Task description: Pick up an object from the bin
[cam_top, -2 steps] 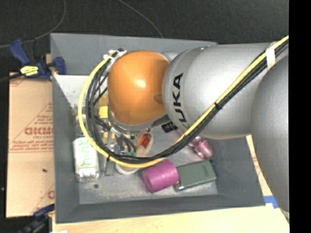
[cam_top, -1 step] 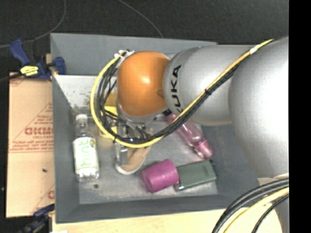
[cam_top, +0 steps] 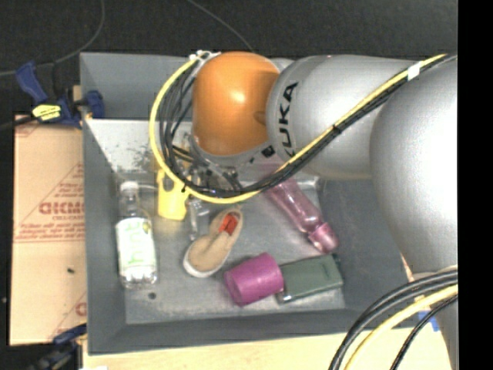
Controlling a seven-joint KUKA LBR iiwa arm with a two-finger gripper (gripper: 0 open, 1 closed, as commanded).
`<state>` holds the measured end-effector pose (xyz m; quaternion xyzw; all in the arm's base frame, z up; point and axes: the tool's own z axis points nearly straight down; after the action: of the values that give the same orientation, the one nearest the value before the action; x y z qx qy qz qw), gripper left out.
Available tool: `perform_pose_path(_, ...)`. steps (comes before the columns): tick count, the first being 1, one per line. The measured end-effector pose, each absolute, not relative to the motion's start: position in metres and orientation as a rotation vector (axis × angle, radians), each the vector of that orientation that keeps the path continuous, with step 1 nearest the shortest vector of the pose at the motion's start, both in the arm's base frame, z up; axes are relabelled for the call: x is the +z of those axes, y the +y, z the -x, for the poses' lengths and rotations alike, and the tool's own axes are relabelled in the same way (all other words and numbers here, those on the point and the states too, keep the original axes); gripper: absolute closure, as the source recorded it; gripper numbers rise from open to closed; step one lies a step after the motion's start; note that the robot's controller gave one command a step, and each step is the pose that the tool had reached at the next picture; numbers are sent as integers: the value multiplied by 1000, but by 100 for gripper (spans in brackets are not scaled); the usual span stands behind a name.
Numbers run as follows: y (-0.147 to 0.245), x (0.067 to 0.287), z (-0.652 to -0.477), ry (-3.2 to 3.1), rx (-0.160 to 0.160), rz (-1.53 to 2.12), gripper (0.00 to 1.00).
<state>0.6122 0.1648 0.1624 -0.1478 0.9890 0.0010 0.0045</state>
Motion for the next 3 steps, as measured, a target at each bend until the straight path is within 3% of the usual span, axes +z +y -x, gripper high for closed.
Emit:
perform_pose_path(1,87,124,-605,2950,-3,1071,0)
perform_pose_path(2,88,72,-605,2879,-1,1227,0)
perform_pose_path(3,83,75,-617,2699,-7,1577,100)
